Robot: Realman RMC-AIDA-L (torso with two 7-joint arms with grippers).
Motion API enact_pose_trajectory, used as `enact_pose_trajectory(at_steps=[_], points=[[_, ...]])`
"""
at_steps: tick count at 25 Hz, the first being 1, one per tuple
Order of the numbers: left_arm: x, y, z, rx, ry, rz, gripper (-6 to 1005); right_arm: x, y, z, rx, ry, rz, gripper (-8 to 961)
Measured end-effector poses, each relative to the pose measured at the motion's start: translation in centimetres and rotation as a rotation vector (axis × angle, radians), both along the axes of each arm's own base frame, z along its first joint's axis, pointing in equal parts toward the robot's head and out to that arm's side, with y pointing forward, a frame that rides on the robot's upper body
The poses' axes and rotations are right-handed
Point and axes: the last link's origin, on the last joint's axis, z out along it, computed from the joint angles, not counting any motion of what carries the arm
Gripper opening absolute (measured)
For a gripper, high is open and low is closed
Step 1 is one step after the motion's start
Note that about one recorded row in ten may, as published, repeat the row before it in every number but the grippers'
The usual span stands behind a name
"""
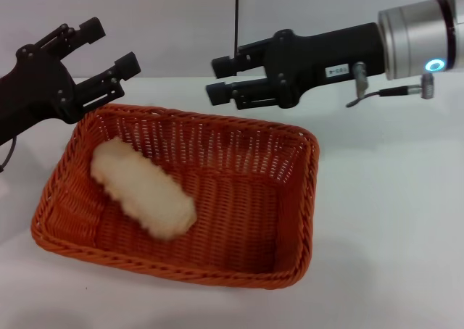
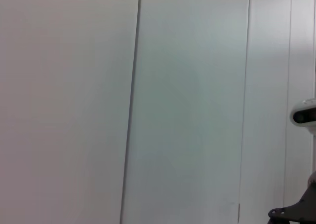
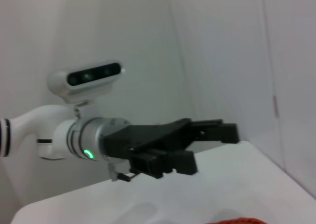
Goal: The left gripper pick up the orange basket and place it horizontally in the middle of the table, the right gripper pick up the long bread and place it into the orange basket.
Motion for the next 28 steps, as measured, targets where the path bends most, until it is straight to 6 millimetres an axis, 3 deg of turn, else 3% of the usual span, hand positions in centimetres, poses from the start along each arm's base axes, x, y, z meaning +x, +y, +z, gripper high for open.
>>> enact_pose_trajectory(at_steps=[4, 9, 18, 24, 28], points=[[-0.1, 0.0, 0.0, 0.001, 0.000, 0.002, 810, 1.6, -0.3, 1.7, 0.084, 0.015, -0.017, 490], [-0.4, -0.4, 0.2, 0.011, -0.014, 0.018, 810, 4.8, -2.3, 5.5, 0.250, 0.078, -0.048, 515], [-2.2, -0.9, 1.9, 0.087, -0.027, 0.078, 810, 11.6, -9.2, 11.9, 0.651, 0.191, -0.046, 727], [-5.9, -2.7, 5.0, 0.242, -0.107, 0.190, 810, 16.3, -13.7, 13.8, 0.936, 0.262, -0.046, 769], [-6.8, -3.3, 5.7, 0.294, -0.129, 0.209, 810, 18.6, -16.2, 14.4, 1.057, 0.279, -0.026, 781]])
